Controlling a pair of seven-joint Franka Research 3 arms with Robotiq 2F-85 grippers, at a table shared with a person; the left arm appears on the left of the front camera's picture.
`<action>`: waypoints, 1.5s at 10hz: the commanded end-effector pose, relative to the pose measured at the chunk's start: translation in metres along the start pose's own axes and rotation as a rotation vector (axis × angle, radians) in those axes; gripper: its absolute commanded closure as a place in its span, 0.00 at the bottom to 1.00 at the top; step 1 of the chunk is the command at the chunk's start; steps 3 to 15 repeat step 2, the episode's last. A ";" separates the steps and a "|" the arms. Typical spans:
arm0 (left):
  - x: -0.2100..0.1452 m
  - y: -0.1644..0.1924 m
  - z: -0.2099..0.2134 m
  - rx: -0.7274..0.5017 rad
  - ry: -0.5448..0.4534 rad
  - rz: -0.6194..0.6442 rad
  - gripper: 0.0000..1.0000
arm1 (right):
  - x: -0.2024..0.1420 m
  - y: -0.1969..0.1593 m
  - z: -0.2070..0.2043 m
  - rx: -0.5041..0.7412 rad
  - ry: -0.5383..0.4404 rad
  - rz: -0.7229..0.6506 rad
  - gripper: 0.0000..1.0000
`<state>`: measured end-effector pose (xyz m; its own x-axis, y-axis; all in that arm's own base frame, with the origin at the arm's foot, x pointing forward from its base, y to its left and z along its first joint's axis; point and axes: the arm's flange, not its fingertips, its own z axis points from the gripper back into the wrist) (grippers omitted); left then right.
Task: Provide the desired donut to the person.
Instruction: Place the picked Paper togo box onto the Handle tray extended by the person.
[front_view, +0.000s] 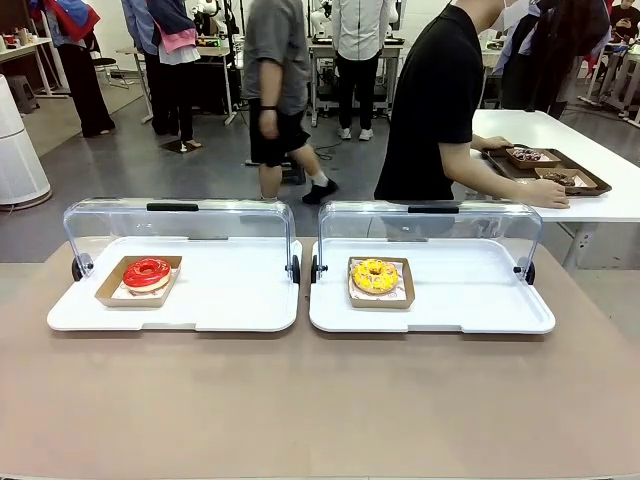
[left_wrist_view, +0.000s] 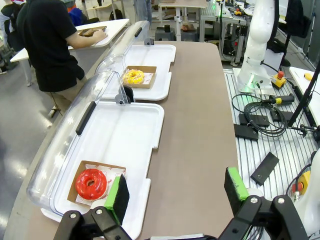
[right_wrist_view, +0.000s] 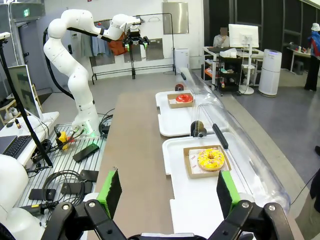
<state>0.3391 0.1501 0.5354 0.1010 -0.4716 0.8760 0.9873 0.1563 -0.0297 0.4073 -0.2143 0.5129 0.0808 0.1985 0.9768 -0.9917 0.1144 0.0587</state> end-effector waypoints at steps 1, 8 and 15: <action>0.002 -0.001 0.001 -0.001 -0.007 0.005 0.00 | 0.000 -0.001 0.000 -0.005 -0.010 0.006 0.00; 0.002 -0.001 0.001 -0.001 -0.007 0.005 0.00 | 0.000 -0.001 0.000 -0.005 -0.010 0.006 0.00; 0.002 -0.001 0.001 -0.001 -0.007 0.005 0.00 | 0.000 -0.001 0.000 -0.005 -0.010 0.006 0.00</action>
